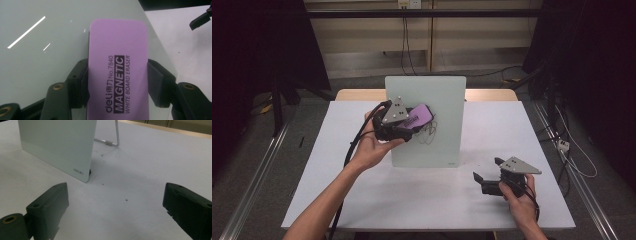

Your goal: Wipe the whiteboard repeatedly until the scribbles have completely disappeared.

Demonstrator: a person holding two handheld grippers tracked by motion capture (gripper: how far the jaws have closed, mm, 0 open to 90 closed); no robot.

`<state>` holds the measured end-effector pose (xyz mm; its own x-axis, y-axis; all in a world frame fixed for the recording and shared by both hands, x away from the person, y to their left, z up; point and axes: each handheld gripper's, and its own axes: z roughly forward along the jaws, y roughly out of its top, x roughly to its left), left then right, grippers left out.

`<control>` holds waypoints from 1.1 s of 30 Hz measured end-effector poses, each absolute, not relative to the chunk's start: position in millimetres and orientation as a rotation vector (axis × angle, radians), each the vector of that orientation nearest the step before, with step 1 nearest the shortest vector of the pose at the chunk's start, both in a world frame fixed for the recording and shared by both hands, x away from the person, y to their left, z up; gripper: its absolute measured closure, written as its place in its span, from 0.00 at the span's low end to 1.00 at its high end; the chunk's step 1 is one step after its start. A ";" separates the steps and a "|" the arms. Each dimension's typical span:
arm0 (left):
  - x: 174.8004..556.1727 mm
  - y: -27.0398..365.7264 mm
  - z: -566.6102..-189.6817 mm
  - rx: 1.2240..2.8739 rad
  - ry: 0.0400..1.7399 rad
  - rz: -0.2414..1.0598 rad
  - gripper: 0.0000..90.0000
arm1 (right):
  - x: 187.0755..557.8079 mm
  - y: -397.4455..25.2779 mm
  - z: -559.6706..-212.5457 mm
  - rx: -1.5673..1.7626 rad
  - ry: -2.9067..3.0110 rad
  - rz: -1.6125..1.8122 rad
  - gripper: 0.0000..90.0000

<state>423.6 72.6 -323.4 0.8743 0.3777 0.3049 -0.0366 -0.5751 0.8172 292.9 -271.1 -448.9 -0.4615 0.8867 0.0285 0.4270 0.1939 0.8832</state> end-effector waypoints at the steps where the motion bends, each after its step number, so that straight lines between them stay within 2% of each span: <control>1: 422.9 71.8 -325.5 2.126 0.244 0.560 0.46 | 293.0 -271.0 -448.9 1.222 1.977 1.213 0.07; 8: 423.0 67.2 -325.8 2.179 0.231 0.527 0.46 | 293.1 -270.9 -448.7 1.221 1.977 1.213 0.07; 21: 440.4 69.4 -280.7 2.082 0.287 0.579 0.46 | 292.6 -271.3 -448.3 1.219 1.975 1.216 0.07; 26: 434.3 60.9 -288.5 2.105 0.262 0.640 0.46 | 292.4 -271.6 -448.3 1.219 1.974 1.217 0.07; 33: 425.9 48.4 -307.5 2.162 0.233 0.608 0.46 | 291.4 -271.7 -447.6 1.217 1.970 1.216 0.07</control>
